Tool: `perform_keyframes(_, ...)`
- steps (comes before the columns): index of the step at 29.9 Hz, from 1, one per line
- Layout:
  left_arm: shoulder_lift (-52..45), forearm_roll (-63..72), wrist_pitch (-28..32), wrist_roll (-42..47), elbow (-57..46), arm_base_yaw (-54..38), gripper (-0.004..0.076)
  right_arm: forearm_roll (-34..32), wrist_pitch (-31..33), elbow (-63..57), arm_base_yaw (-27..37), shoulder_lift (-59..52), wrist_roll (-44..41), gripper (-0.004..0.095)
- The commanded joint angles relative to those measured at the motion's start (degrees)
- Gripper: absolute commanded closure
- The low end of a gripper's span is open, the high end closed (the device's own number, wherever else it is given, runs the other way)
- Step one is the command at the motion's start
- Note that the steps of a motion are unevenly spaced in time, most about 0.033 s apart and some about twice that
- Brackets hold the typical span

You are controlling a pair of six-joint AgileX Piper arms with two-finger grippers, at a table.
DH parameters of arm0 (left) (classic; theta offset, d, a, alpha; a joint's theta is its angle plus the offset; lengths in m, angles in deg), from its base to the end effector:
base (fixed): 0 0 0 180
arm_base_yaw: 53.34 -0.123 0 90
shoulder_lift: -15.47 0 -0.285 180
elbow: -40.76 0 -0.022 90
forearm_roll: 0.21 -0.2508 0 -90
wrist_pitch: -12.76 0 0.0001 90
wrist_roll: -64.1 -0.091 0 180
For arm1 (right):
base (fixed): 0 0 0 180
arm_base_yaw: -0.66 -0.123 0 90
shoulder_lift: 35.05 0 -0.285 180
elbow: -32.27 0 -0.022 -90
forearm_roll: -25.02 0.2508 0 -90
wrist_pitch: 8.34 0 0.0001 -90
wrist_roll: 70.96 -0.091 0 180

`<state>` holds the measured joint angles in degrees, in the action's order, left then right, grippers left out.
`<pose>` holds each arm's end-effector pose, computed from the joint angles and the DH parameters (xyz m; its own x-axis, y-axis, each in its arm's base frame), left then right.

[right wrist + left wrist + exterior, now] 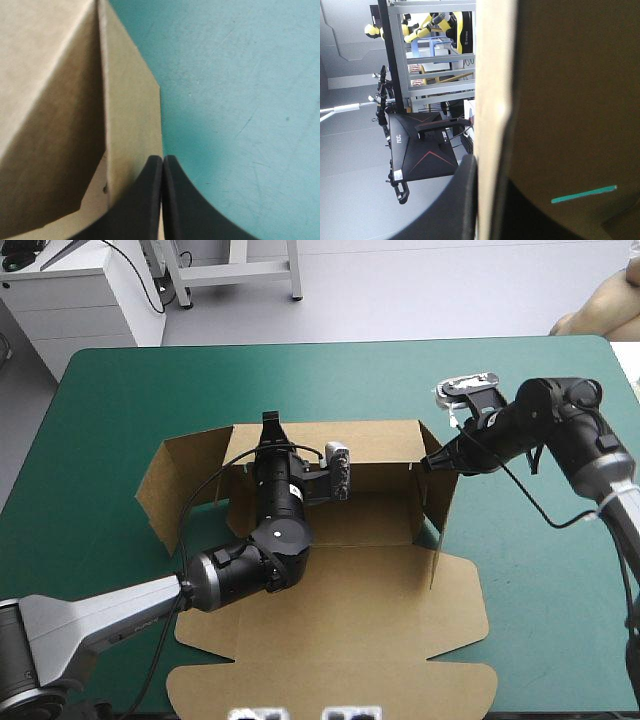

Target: Fold the box

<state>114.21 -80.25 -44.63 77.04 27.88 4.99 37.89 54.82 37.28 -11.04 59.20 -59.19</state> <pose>0.2350 -0.2371 0.3024 -0.0536 0.9985 0.0130 0.3342 0.0057 0.9425 0.3035 0.0813 0.3539 -0.8287 -0.2742 -0.4879 -0.3776 0.9174 0.1258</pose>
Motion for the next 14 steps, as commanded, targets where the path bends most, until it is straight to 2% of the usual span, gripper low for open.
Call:
perform_keyframes(1,-2.27,-3.60,-2.29,1.07,1.62,0.17,0.0732,4.40,-7.69,-5.07,0.23,-6.23,3.73,0.0928)
perform_keyframes(11,-2.27,-3.60,-2.29,1.07,1.62,0.17,0.0732,14.51,-26.49,-23.73,0.23,-16.36,14.56,0.0928)
perform_keyframes(14,-2.27,-3.46,-2.18,1.07,1.62,0.17,0.0732,15.49,-30.51,-27.43,0.23,-19.36,18.44,0.0928)
